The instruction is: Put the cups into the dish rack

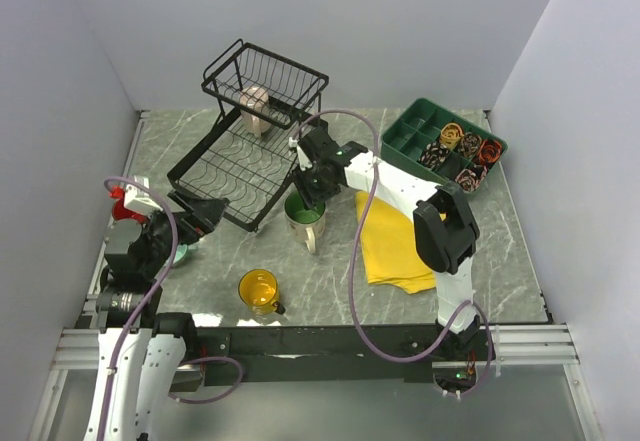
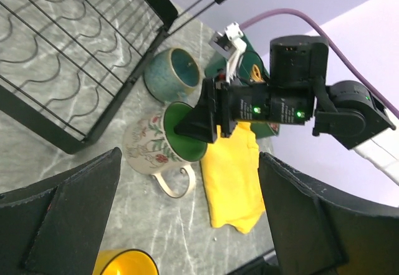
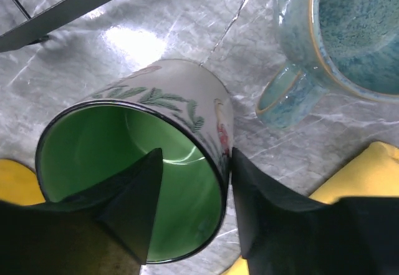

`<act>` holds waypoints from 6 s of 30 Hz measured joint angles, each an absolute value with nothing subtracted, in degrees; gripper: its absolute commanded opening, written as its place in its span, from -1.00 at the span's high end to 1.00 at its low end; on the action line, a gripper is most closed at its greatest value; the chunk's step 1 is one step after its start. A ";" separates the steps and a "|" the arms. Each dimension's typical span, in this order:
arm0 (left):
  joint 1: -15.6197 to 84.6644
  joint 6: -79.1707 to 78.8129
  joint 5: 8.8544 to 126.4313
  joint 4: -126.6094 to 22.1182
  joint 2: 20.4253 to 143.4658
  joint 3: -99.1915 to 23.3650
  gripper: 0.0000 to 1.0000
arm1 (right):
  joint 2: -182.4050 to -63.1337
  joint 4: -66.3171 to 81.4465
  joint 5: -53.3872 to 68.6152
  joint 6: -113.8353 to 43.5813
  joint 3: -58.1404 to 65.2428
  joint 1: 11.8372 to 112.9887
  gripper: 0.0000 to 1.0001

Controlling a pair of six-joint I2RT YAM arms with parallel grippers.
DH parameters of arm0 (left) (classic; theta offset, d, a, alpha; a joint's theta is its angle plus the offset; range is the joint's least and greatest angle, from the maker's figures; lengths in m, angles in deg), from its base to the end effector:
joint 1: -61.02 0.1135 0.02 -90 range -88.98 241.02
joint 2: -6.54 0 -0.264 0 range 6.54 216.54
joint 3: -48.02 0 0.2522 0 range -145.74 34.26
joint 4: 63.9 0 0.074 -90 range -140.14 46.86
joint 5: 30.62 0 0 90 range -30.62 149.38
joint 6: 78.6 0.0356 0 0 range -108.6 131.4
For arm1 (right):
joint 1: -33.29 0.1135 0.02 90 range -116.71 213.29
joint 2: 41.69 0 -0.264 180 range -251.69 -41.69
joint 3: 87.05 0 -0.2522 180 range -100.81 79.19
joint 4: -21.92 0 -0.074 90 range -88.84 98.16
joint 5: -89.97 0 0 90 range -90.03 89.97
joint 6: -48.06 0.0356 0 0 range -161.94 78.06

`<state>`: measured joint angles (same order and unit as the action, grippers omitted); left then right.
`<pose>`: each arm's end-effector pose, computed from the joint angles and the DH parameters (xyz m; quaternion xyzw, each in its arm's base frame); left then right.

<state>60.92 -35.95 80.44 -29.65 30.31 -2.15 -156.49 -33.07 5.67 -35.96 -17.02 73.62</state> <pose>0.1105 -0.0130 0.3174 -0.1870 0.7272 -0.3860 0.5360 0.3309 0.2855 0.2373 -0.2971 0.9175 0.1464 0.2202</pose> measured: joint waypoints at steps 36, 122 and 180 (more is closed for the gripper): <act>60.92 -58.33 97.77 -45.91 27.40 8.96 -0.93 | -152.84 -32.13 6.17 -40.88 -11.29 73.14 1.00; 17.49 -70.05 86.56 -97.60 84.62 -19.24 0.97 | -111.36 45.11 42.82 0.73 24.36 46.72 0.59; 56.62 -38.66 78.76 -51.31 81.69 -11.44 0.98 | -93.09 -2.58 75.70 -56.79 38.37 20.97 -1.00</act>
